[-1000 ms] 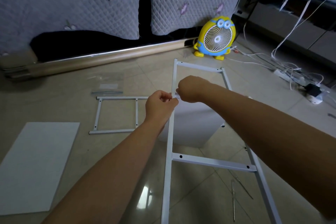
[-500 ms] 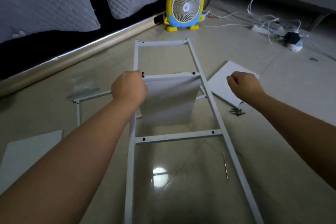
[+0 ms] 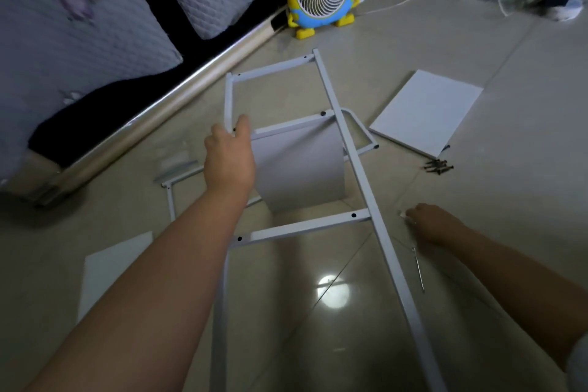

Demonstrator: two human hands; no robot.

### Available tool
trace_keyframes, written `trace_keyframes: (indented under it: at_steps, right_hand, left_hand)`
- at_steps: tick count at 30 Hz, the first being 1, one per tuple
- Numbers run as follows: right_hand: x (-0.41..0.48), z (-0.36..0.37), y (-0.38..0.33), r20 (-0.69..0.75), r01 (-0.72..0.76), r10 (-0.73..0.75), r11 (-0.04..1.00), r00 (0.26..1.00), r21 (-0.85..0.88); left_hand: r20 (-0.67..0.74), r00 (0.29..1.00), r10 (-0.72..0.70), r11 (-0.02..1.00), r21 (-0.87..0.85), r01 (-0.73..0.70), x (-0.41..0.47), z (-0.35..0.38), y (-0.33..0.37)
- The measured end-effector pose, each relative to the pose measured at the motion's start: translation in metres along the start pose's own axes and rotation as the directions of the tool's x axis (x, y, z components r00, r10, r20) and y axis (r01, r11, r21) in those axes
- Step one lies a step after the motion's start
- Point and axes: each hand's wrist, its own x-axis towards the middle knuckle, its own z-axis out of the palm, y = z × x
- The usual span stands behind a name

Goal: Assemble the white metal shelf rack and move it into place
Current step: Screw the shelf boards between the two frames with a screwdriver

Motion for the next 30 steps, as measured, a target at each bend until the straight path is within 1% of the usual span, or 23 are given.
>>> trace_keyframes:
  at_steps: [4, 7, 8, 12, 15, 16, 17, 18, 20, 21, 22, 24, 25, 27, 28, 29, 30]
  right_hand:
    - [-0.003, 0.018, -0.008, -0.021, -0.01, 0.011, 0.999, 1.0, 0.034]
    - [-0.006, 0.024, -0.016, 0.052, -0.004, 0.003, 1.0, 0.999, 0.019]
    - [-0.006, 0.024, -0.018, 0.054, -0.01, 0.01, 1.0, 0.998, 0.015]
    - [-0.007, 0.011, -0.024, -0.007, -0.034, 0.034, 0.997, 0.999, -0.064]
    - [-0.007, 0.005, -0.029, -0.049, -0.006, 0.006, 1.0, 0.999, -0.003]
    - [-0.006, 0.003, -0.028, -0.119, 0.021, -0.015, 0.998, 0.993, 0.051]
    - [-0.004, 0.001, -0.027, -0.189, 0.047, -0.019, 0.988, 0.982, 0.145]
    - [-0.003, -0.005, -0.026, -0.277, 0.04, 0.025, 0.973, 0.961, 0.227]
    - [0.001, -0.029, -0.027, -0.427, 0.083, 0.068, 0.942, 0.902, 0.324]
    - [0.003, -0.046, -0.03, -0.51, 0.113, 0.12, 0.908, 0.852, 0.403]
    - [0.002, -0.065, -0.034, -0.588, 0.15, 0.2, 0.858, 0.784, 0.492]
    - [-0.004, -0.107, -0.047, -0.663, 0.238, 0.359, 0.736, 0.657, 0.634]
    - [-0.007, -0.127, -0.053, -0.7, 0.299, 0.39, 0.702, 0.598, 0.647]
    - [-0.017, -0.164, -0.067, -0.752, 0.402, 0.398, 0.663, 0.526, 0.632]
    - [-0.025, -0.183, -0.076, -0.77, 0.465, 0.41, 0.623, 0.489, 0.628]
    - [-0.031, -0.2, -0.085, -0.773, 0.537, 0.438, 0.556, 0.46, 0.635]
    - [-0.037, -0.216, -0.093, -0.758, 0.597, 0.47, 0.472, 0.452, 0.649]
  left_hand:
    - [0.041, 0.997, 0.072, 0.971, 0.223, -0.079, -0.004, 0.004, 0.005]
    - [0.052, 0.993, 0.106, 0.948, 0.296, -0.117, -0.006, 0.007, 0.004]
    - [0.052, 0.993, 0.11, 0.945, 0.304, -0.121, -0.006, 0.008, 0.004]
    - [0.047, 0.993, 0.108, 0.943, 0.311, -0.117, -0.008, 0.008, 0.003]
    - [0.071, 0.991, 0.114, 0.94, 0.315, -0.13, -0.008, 0.008, 0.005]
    - [0.073, 0.991, 0.113, 0.939, 0.317, -0.131, -0.008, 0.008, 0.005]
    - [0.069, 0.991, 0.113, 0.939, 0.318, -0.129, -0.008, 0.007, 0.005]
    - [0.066, 0.991, 0.114, 0.94, 0.317, -0.129, -0.007, 0.007, 0.005]
    - [0.061, 0.992, 0.114, 0.942, 0.309, -0.127, -0.006, 0.006, 0.005]
    - [0.06, 0.992, 0.112, 0.945, 0.301, -0.125, -0.006, 0.006, 0.005]
    - [0.058, 0.992, 0.11, 0.948, 0.293, -0.122, -0.007, 0.007, 0.004]
    - [0.044, 0.992, 0.118, 0.951, 0.283, -0.126, -0.006, 0.009, 0.004]
    - [0.038, 0.992, 0.122, 0.952, 0.277, -0.128, -0.006, 0.009, 0.003]
    - [0.029, 0.992, 0.125, 0.956, 0.263, -0.128, -0.007, 0.01, 0.003]
    - [0.031, 0.992, 0.126, 0.958, 0.255, -0.13, -0.007, 0.01, 0.004]
    - [0.036, 0.991, 0.128, 0.961, 0.244, -0.133, -0.008, 0.009, 0.004]
    - [0.037, 0.991, 0.129, 0.966, 0.22, -0.134, -0.008, 0.008, 0.003]
